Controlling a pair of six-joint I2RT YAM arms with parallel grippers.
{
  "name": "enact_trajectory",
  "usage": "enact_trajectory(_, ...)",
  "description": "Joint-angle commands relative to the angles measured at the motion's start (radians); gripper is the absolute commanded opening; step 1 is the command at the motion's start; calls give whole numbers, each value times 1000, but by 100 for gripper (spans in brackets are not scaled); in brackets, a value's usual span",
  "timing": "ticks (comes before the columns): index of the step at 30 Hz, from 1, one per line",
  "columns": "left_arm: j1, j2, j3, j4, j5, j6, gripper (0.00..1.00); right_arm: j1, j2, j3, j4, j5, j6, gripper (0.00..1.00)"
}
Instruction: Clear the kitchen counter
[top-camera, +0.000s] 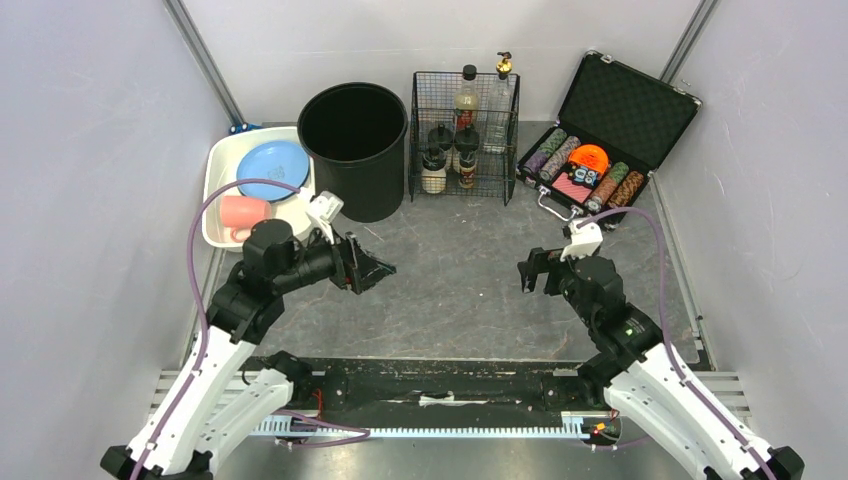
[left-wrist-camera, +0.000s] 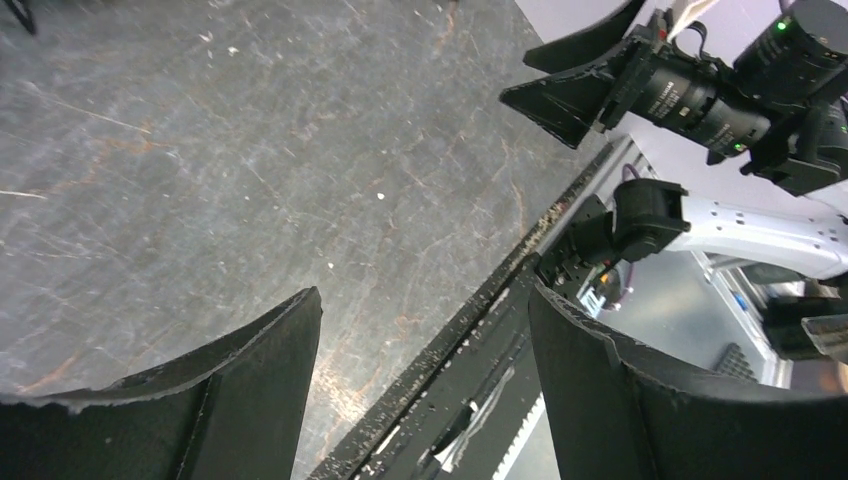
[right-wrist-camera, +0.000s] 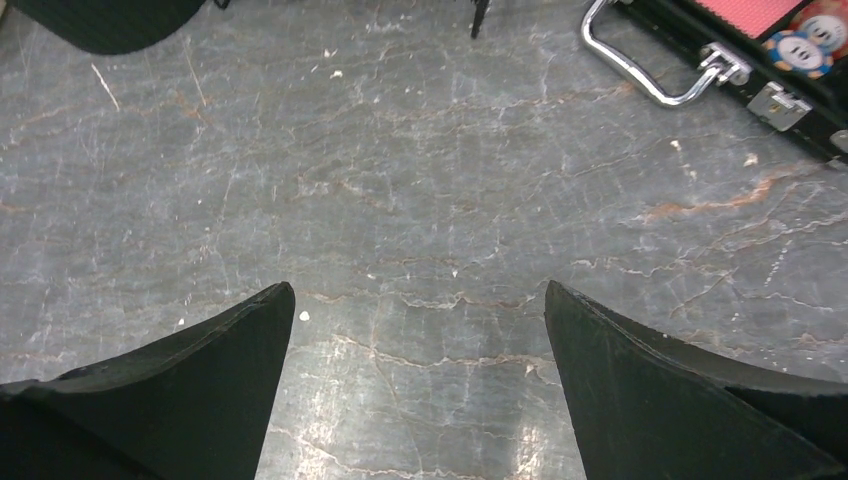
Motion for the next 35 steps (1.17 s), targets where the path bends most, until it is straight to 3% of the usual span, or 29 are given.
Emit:
enact_trajectory(1,-2,-56,-7,46,-102,77,81,0,-43,31,46,69,-12,98)
enact_trajectory(6,-2,-146,-37,35,-154,112,82,0,-70,8,64,58,-17,98)
enact_trajectory(18,-2,-156,-25,-56,-313,122,82,-1,-34,-2,66,60,-20,98)
enact_trajectory(35,0,-176,-24,-63,-336,120,81,0,-30,8,52,57,-32,98)
